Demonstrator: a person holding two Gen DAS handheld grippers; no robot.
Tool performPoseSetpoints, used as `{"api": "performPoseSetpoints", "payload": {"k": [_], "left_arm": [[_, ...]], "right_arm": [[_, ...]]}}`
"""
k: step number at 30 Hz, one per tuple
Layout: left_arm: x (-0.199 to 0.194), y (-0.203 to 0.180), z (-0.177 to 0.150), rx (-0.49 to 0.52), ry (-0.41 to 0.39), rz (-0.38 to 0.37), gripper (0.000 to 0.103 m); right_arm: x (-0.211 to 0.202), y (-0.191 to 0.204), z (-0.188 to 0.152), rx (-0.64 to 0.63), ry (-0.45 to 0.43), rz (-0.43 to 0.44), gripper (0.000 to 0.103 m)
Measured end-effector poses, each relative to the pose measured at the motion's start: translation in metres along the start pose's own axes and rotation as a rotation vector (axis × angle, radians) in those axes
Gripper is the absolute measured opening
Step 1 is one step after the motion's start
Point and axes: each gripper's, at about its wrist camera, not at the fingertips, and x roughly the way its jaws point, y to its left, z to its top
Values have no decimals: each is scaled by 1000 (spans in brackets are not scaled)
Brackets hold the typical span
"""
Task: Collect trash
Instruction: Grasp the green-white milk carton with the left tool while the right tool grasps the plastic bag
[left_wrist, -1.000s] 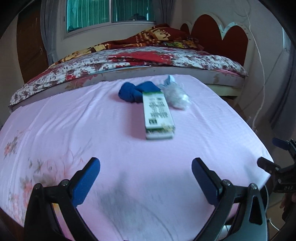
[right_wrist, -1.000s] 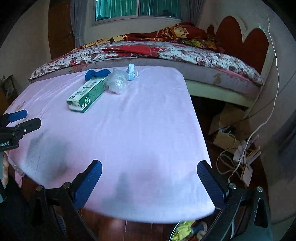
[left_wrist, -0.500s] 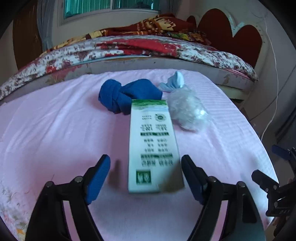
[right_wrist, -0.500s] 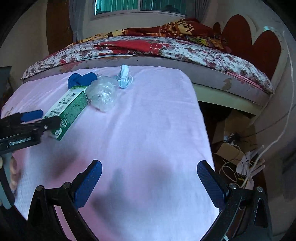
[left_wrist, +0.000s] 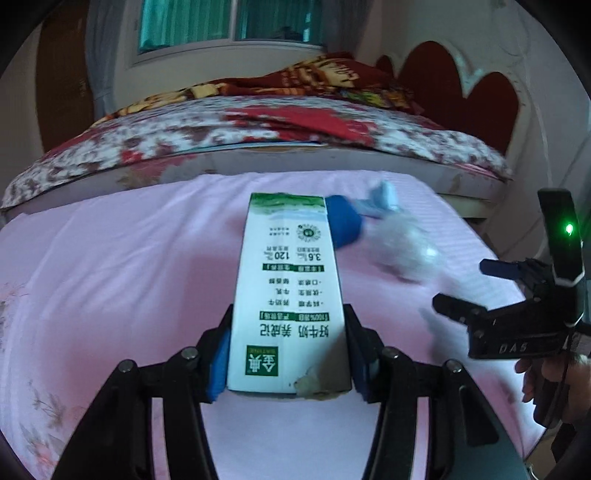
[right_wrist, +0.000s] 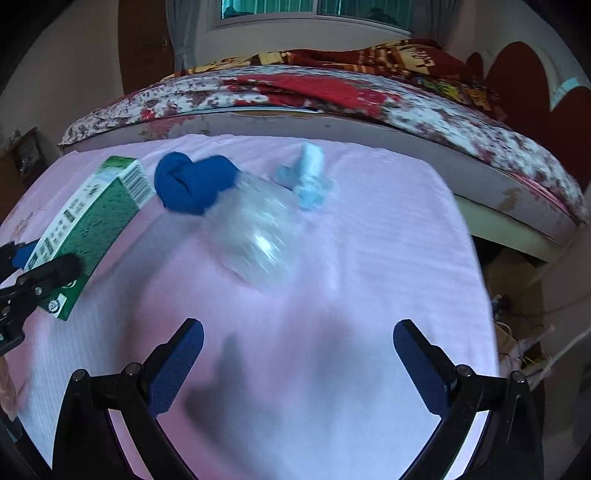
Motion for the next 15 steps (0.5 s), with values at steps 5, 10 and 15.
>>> {"api": "performPoseSetpoints", "payload": {"k": [5,10,15], "left_arm": [[19,16,1,-15,43,24,54],[20,19,-2,-25,53,15,54],[10,19,-4,-20,39,-3,54]], "right_arm": [[22,15,28,21,6,22,103],[43,18,39,30,56,-3,79],[28,14,27,50,37,15,48]]}}
